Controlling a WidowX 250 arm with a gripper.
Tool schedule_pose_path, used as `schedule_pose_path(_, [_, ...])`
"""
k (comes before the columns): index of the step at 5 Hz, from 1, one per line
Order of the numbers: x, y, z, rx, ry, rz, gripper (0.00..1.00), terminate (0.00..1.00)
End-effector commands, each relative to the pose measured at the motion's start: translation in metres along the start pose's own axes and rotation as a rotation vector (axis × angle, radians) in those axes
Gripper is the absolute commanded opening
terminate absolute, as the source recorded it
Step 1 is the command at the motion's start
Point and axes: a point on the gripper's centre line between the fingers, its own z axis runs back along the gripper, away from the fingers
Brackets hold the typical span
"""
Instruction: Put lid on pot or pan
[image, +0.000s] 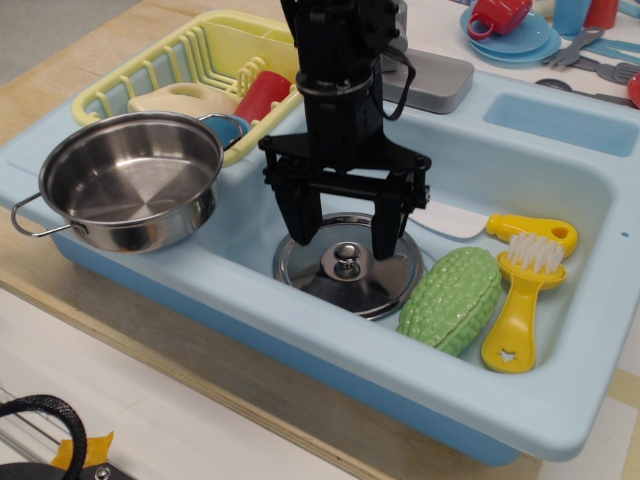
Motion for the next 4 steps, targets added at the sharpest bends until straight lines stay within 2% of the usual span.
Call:
schedule_pose_path(1, [0.005, 0.002, -0.005, -0.01, 0.002, -0.001, 1.0, 0.0])
schedule_pose_path(2, [0.009, 0.001, -0.015, -0.022, 0.044, 0.01, 1.0, 0.0])
schedule_pose_path(3, [0.009, -0.001, -0.016, -0.029, 0.062, 0.003, 0.0, 0.0])
schedule_pose_path(4, [0.004, -0.002, -0.013, -0.031, 0.07, 0.011, 0.0, 0.0])
